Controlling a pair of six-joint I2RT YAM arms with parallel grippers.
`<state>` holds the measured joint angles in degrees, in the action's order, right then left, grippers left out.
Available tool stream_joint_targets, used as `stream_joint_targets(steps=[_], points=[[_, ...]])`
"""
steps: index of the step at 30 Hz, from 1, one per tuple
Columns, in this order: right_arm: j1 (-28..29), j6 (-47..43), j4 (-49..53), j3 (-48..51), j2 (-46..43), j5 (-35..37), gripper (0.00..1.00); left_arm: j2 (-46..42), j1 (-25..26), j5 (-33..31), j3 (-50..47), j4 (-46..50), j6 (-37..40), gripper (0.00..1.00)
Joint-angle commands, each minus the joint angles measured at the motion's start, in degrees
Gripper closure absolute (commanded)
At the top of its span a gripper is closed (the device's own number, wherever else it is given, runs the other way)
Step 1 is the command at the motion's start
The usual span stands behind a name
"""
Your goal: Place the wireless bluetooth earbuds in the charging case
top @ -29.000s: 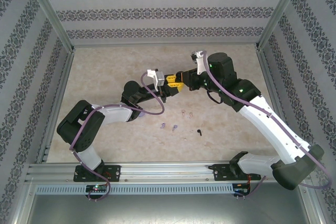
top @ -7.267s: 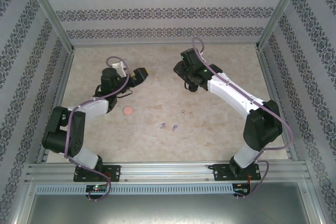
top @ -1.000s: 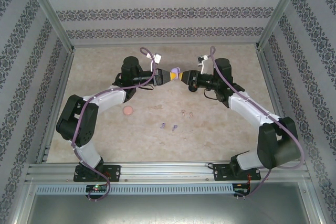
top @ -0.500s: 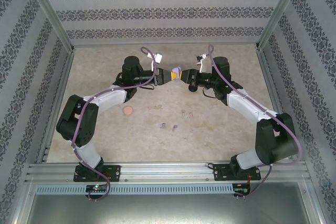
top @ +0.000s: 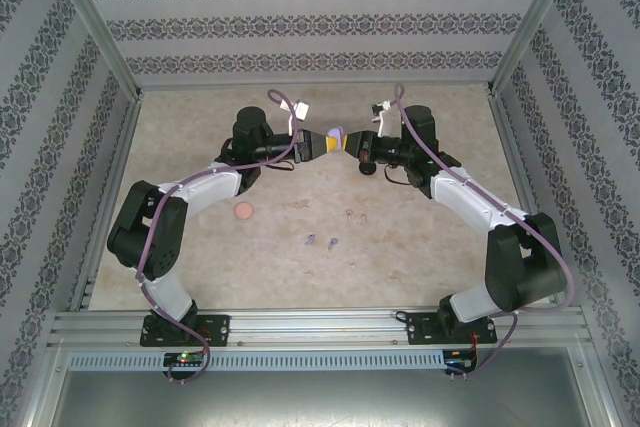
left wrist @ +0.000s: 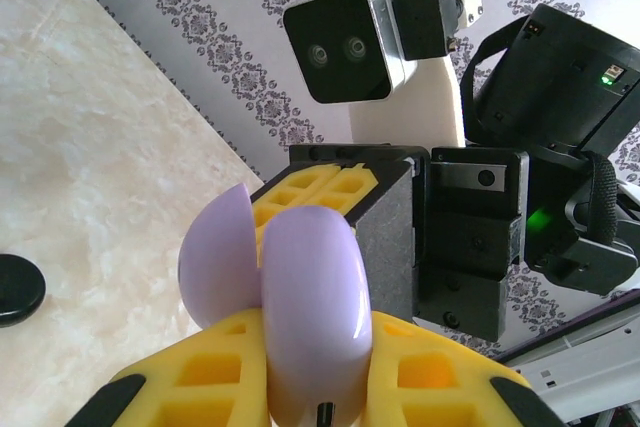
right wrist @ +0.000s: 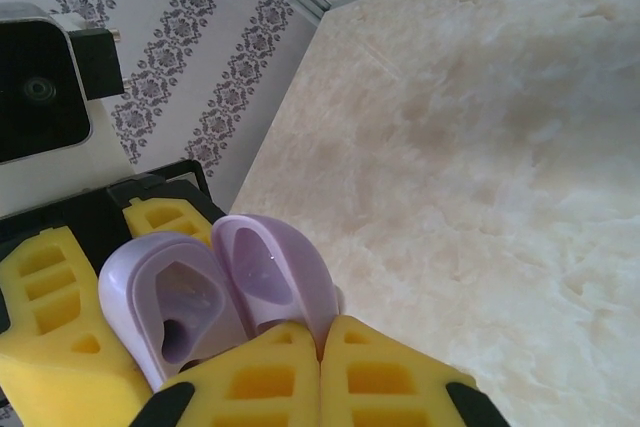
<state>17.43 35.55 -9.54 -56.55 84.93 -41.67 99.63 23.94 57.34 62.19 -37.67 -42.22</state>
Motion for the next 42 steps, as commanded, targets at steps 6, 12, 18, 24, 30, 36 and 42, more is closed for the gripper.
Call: stream_joint_targets(steps=[6,12,18,24,30,36,42], points=[[0.2,-3.6,3.8,-3.7,-0.8,2.4,0.99,-0.2,1.5,-1.4,2.1,3.1,2.8,0.65],[0.3,-9.3,11.3,-6.1,-0.9,6.4,1.00,-1.0,0.5,-5.1,5.0,11.2,7.9,0.38],[-0.1,-16.0,16.8,-7.9,-0.6,10.0,1.00,-1.7,-2.3,-3.0,12.7,27.6,18.0,0.23],[-0.3,-28.4,23.2,-11.7,0.8,11.6,1.00,2.6,-2.8,0.1,27.0,57.3,37.1,0.20],[-0.5,-37.8,28.3,-14.5,2.7,9.2,1.00,9.7,-2.8,2.4,39.4,79.8,51.2,0.23],[-0.5,-40.6,30.8,-15.2,4.2,7.1,1.00,14.2,-2.8,3.2,45.9,90.7,58.0,0.31],[0.5,-40.3,30.9,-16.0,5.2,5.7,1.00,16.0,-2.8,4.9,46.6,91.9,59.3,0.38]])
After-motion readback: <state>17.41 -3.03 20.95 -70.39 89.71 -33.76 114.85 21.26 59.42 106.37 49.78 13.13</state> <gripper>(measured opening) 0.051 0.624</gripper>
